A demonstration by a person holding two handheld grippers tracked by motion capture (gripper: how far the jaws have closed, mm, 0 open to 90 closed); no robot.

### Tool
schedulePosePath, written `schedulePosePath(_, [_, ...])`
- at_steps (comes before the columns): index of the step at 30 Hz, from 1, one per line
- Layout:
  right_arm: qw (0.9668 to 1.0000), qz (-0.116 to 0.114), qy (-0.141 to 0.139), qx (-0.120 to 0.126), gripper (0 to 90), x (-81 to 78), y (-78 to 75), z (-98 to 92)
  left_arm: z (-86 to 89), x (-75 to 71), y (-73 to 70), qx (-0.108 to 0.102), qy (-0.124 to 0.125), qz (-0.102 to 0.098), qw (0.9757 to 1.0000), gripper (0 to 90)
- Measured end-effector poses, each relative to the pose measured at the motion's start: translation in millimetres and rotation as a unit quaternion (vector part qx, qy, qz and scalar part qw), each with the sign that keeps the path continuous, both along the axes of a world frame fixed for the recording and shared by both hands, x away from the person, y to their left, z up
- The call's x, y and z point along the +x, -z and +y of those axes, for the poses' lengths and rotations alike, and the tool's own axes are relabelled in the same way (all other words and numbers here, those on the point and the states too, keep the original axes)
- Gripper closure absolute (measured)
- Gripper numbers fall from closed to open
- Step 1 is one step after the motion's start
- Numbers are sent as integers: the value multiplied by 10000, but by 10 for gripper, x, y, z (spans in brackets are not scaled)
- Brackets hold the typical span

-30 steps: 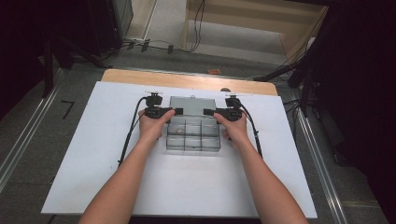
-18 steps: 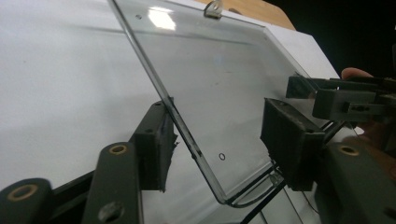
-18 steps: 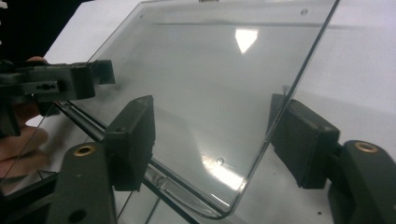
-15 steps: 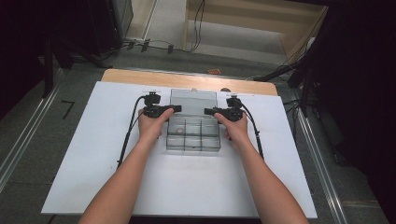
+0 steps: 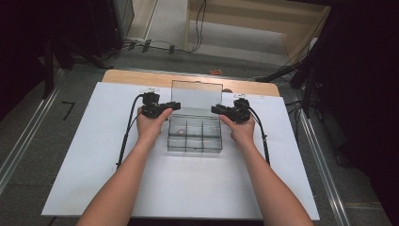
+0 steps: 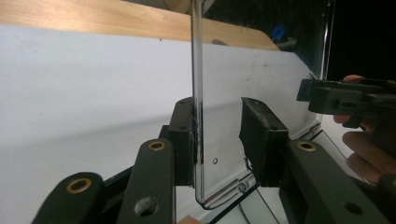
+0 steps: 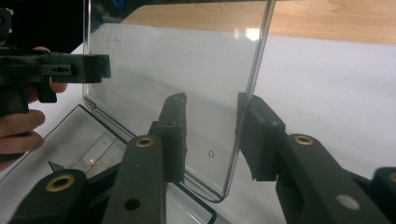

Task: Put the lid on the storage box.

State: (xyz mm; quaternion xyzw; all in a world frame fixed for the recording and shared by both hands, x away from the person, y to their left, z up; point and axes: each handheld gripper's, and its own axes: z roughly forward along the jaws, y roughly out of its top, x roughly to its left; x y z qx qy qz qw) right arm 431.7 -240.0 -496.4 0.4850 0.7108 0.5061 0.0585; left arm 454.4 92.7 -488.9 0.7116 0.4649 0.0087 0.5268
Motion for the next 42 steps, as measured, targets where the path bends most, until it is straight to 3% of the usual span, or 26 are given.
schedulePosePath(7, [9993, -315, -186, 35, 701, -55, 1, -60, 10, -9, -43, 4, 129, -130, 9998, 637])
schedulePosePath(10, [9986, -488, -217, -4, 707, -88, 9, -66, 15, 23, -137, 56, 13, -245, 9997, 554])
schedulePosePath(13, [9979, -612, -215, -40, 708, -112, 16, -62, 33, 70, -271, -43, -44, -332, 9994, 552])
schedulePosePath(18, [9966, -789, -185, -157, 707, -148, 18, -49, 25, 96, -432, -59, -41, -492, 9988, 610])
schedulePosePath(25, [9963, -773, -155, -332, 681, -157, -18, -32, 23, 49, -445, -56, 10, -557, 9984, 677])
schedulePosePath(29, [9965, -775, -84, -289, 526, -144, -134, -28, 33, 16, -440, -82, 31, -636, 9979, 687])
schedulePosePath(31, [9961, -832, -86, -276, 497, -127, -236, -33, 36, -5, -439, -109, 42, -691, 9975, 686])
schedulePosePath(37, [9941, -1028, -13, -333, 500, -136, -527, -3, 67, -74, -442, -136, 173, -840, 9962, 683])
schedulePosePath(42, [9944, -1020, 14, -274, 553, -165, -598, 21, 89, -147, -435, -259, 212, -885, 9955, 666])
